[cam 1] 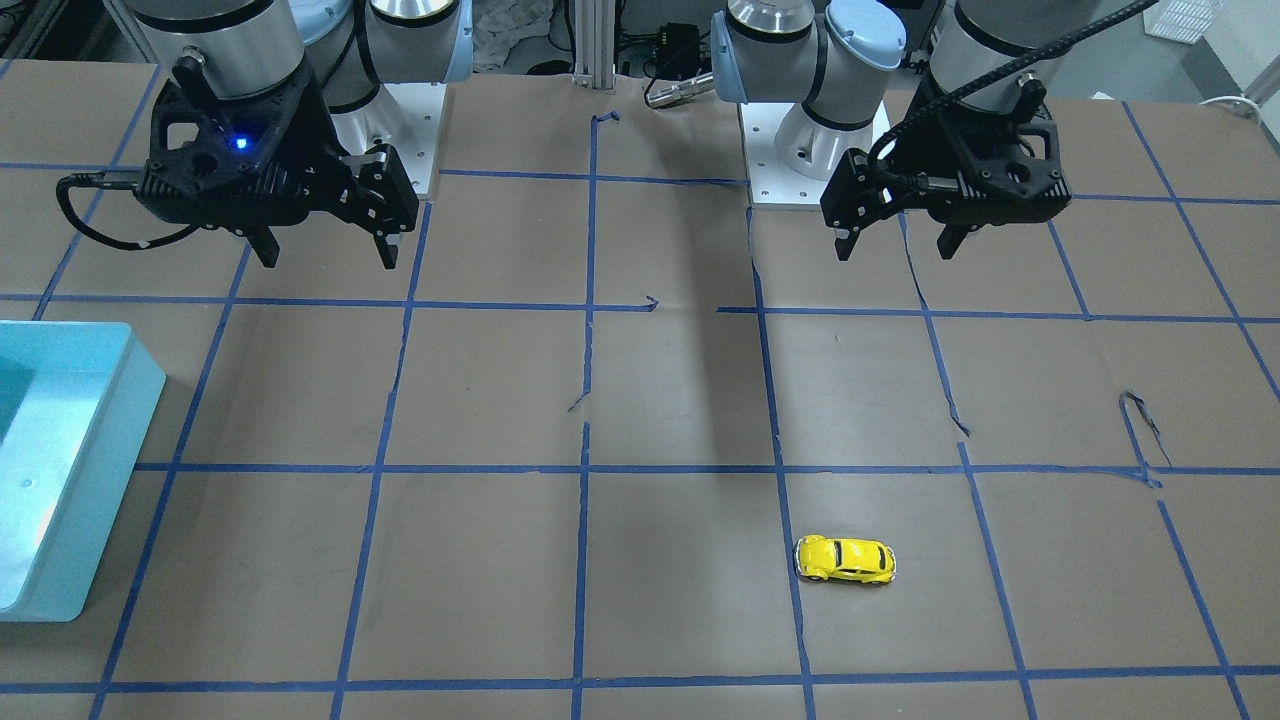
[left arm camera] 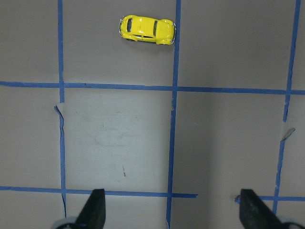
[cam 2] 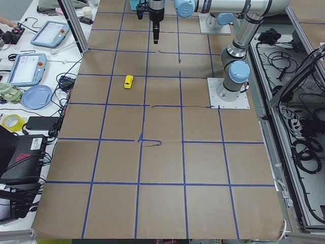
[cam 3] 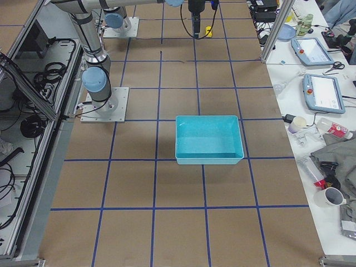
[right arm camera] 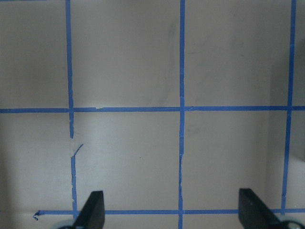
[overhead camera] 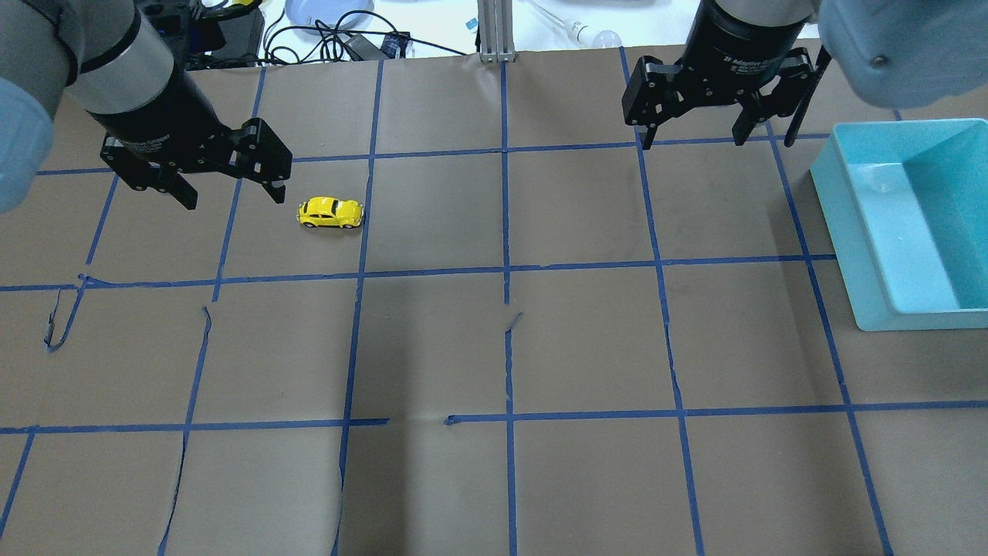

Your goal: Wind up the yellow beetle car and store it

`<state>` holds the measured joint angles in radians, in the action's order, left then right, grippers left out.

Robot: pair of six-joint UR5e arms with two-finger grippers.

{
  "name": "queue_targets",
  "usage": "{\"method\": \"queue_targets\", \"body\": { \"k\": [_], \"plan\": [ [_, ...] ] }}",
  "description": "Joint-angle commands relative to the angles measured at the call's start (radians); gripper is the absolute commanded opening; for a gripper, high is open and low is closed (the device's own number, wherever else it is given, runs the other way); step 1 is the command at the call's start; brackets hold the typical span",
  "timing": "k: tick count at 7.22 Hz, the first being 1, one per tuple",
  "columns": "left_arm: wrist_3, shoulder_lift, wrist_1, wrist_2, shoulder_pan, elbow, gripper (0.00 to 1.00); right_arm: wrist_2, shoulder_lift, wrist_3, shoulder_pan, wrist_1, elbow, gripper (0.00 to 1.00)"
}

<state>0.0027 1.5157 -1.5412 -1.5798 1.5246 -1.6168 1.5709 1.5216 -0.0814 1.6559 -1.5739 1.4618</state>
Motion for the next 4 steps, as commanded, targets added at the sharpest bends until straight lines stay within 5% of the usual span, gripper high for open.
{"method": "queue_targets", "body": {
  "k": [1, 4],
  "plan": [
    [0.003, -0.003, 0.016, -0.002, -0.001, 0.003, 1.0, 0.0, 0.0, 0.002, 0.001, 0.0, 0.0, 1.0],
    [0.01, -0.002, 0.018, 0.012, -0.003, 0.003, 1.0, 0.001, 0.003, 0.002, 0.001, 0.0, 0.0, 1.0]
  ]
}}
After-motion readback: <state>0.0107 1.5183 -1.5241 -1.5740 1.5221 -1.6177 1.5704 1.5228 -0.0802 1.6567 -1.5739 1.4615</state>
